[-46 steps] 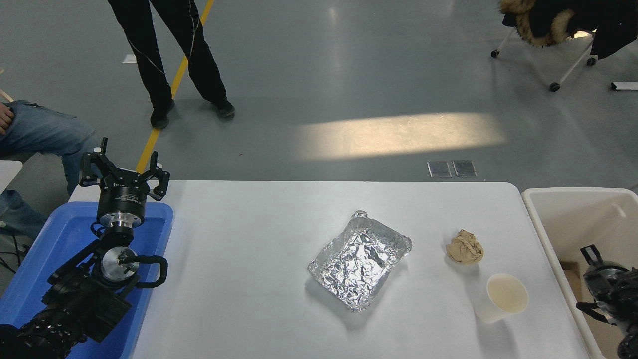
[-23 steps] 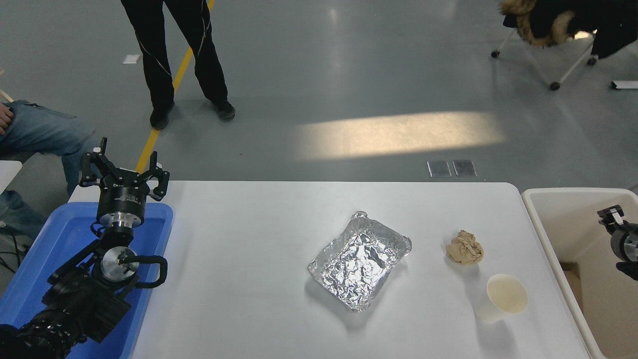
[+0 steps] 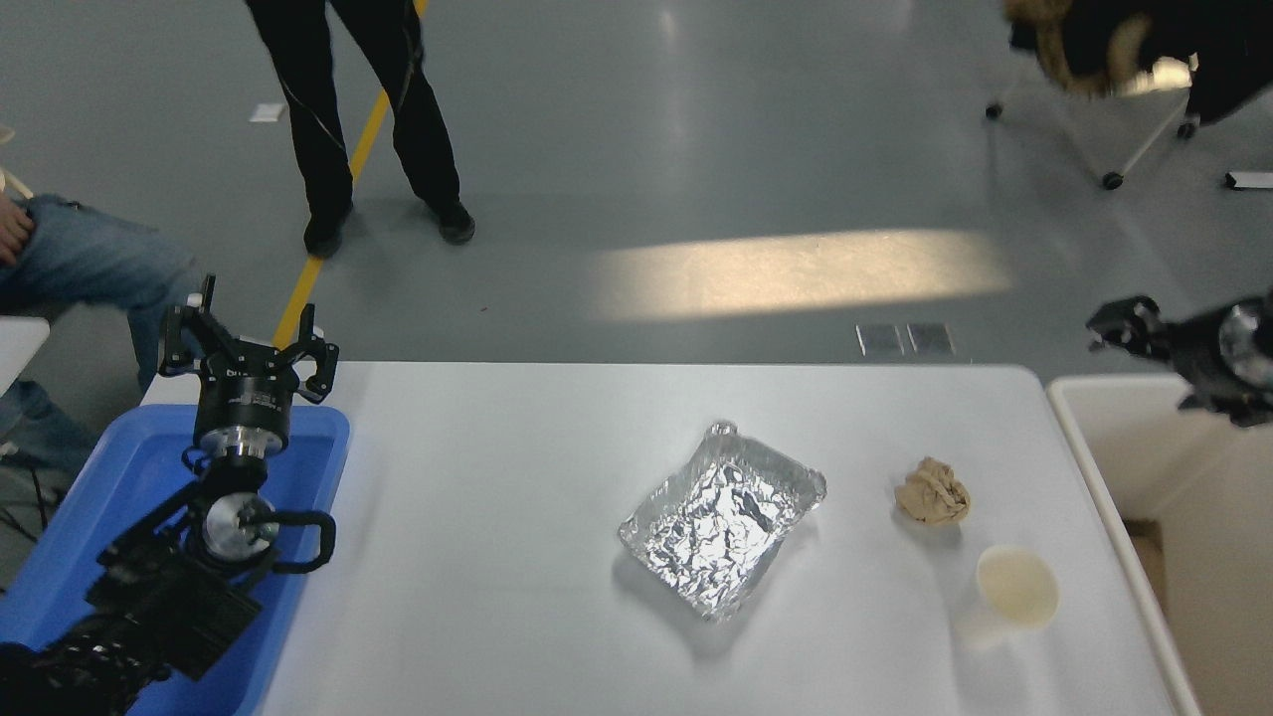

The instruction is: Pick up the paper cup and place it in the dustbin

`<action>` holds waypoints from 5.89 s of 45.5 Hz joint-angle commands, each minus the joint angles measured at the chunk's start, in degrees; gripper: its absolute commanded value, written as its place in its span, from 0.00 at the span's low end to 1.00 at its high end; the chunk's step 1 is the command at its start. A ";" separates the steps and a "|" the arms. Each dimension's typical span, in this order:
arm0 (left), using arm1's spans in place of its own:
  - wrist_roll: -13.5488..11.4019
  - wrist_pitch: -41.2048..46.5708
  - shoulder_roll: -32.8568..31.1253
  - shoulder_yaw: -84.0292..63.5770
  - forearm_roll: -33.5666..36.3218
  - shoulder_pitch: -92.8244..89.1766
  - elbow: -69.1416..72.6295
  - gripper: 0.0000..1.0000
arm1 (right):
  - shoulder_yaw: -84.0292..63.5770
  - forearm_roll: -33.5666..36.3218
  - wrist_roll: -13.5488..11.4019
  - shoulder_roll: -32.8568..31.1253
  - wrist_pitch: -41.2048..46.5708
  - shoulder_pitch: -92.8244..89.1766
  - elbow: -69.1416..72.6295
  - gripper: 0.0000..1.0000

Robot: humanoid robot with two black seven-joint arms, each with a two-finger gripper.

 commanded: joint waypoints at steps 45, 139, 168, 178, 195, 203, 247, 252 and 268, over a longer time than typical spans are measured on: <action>-0.10 0.05 0.00 -0.05 -0.13 0.10 0.08 0.99 | -10.31 -7.48 -0.17 0.68 16.78 10.95 8.27 0.90; -0.10 0.05 0.00 -0.05 -0.04 0.02 0.08 0.99 | 22.74 -7.31 -0.87 -16.89 -15.84 -45.33 -3.00 0.00; -0.10 0.05 0.00 -0.05 -0.13 0.02 0.08 0.99 | -2.67 -4.94 -0.87 -4.87 21.34 27.71 13.78 0.00; -0.10 0.05 0.00 -0.05 -0.13 0.10 0.00 0.99 | -2.67 -3.53 -0.69 -1.96 21.34 34.66 13.78 0.00; -0.10 0.05 0.00 -0.05 -0.13 0.10 0.08 0.99 | -4.95 -4.58 -1.05 -4.86 21.34 24.84 13.78 0.00; -0.10 0.05 0.00 -0.05 -0.13 0.10 0.08 0.99 | -7.85 -7.58 -1.05 -8.11 13.53 8.50 7.22 0.00; -0.10 0.05 0.00 -0.05 -0.13 0.02 0.00 0.99 | 39.16 10.80 -1.05 -11.11 -26.12 -86.96 -59.83 0.00; -0.10 0.05 0.00 -0.05 -0.13 0.02 0.08 0.99 | 41.10 10.88 -1.05 -6.36 -26.12 -92.94 -69.42 0.00; -0.10 0.05 0.00 -0.13 -0.13 0.02 0.08 0.99 | 41.10 10.80 -0.96 -0.29 -26.47 -96.73 -77.87 0.75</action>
